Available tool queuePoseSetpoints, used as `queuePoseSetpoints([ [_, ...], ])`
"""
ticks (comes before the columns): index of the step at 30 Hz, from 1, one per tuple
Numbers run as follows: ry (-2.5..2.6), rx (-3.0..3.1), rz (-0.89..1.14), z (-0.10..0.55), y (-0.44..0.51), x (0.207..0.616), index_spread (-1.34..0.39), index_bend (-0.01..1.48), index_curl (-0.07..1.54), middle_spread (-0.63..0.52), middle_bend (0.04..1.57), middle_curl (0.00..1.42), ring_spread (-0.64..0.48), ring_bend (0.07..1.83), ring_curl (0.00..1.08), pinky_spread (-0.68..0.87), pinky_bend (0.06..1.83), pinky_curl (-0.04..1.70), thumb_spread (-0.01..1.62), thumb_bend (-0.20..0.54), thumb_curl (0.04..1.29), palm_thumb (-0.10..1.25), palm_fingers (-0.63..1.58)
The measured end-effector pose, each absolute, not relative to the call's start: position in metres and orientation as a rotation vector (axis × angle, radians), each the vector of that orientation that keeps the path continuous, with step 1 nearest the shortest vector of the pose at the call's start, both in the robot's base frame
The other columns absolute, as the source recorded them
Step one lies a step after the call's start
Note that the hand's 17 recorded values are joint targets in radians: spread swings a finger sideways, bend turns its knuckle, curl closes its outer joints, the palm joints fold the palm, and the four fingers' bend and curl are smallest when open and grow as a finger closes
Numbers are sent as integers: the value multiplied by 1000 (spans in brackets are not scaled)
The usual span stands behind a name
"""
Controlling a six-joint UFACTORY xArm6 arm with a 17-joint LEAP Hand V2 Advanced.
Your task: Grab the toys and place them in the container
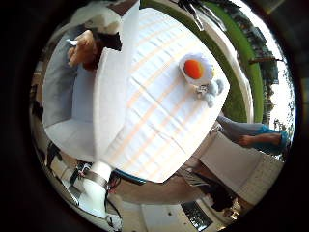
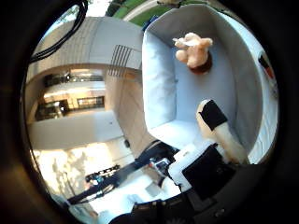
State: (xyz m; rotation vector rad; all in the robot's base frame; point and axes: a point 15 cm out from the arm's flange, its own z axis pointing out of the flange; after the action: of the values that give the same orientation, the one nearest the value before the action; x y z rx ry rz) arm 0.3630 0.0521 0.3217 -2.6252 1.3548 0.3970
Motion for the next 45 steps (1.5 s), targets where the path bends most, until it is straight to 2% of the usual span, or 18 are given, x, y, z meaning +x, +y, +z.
queuePoseSetpoints([
  [4, 1459, -2530, 246, 333, 10, 415, -451, 125, 410, 43, 183, 378, 274, 443, 319, 444, 575, 486, 1101, -42, 506, 814, -39],
  [6, 1505, -2496, 193, 334, -11, 440, -412, 131, 381, 42, 188, 373, 271, 448, 320, 441, 549, 464, 1115, -52, 489, 747, -10],
  [9, 1560, -2459, 146, 329, -35, 477, -371, 140, 358, 42, 191, 370, 265, 450, 320, 436, 531, 446, 1130, -39, 480, 721, 14],
  [16, 1652, -2394, 69, 293, -62, 556, -284, 138, 309, 48, 194, 366, 263, 461, 320, 434, 505, 409, 1153, -30, 464, 684, 70],
  [22, 1697, -2375, 90, 245, -60, 602, -220, 141, 275, 53, 185, 360, 276, 473, 322, 431, 517, 390, 1161, -28, 455, 662, 108],
  [31, 1740, -2507, 154, 173, -51, 604, -84, 162, 254, 52, 200, 358, 310, 541, 327, 467, 569, 367, 1155, -32, 433, 623, 293],
  [33, 1740, -2543, 154, 171, -49, 601, -66, 156, 249, 42, 204, 358, 323, 606, 336, 478, 593, 363, 1152, -34, 423, 609, 404],
  [34, 1738, -2572, 189, 168, -46, 593, -67, 161, 241, 19, 251, 369, 317, 676, 341, 492, 639, 360, 1153, -34, 417, 602, 612],
  [35, 1735, -2585, 207, 168, -44, 590, -67, 161, 241, 19, 251, 369, 317, 676, 341, 492, 639, 360, 1153, -34, 417, 602, 612],
  [36, 1730, -2596, 225, 167, -41, 587, -76, 160, 236, 7, 278, 374, 309, 697, 341, 503, 678, 360, 1149, -36, 413, 596, 718],
  [37, 1726, -2605, 236, 167, -38, 584, -159, 229, 244, -10, 479, 435, 257, 788, 354, 486, 744, 365, 1152, -30, 410, 598, 1249],
  [38, 1722, -2609, 239, 169, -37, 584, -183, 266, 258, -7, 556, 464, 243, 839, 370, 485, 745, 367, 1149, -23, 412, 611, 1370],
  [39, 1722, -2609, 246, 169, -37, 582, -223, 317, 296, -15, 652, 514, 208, 938, 429, 474, 779, 415, 1150, -16, 413, 629, 1367],
  [41, 1722, -2616, 270, 172, -35, 577, -239, 347, 317, -22, 688, 535, 194, 970, 450, 468, 798, 437, 1149, -11, 416, 643, 1345],
  [43, 1722, -2626, 309, 178, -34, 568, -287, 434, 366, -42, 825, 605, 142, 1076, 516, 453, 898, 505, 1143, 50, 452, 786, 1344],
  [44, 1725, -2646, 422, 205, -32, 539, -302, 458, 380, -47, 861, 623, 128, 1101, 532, 447, 921, 519, 1140, 55, 459, 808, 1317],
  [45, 1720, -2652, 450, 218, -30, 529, -318, 489, 396, -52, 892, 640, 115, 1123, 547, 441, 950, 538, 1137, 63, 469, 836, 1306],
])
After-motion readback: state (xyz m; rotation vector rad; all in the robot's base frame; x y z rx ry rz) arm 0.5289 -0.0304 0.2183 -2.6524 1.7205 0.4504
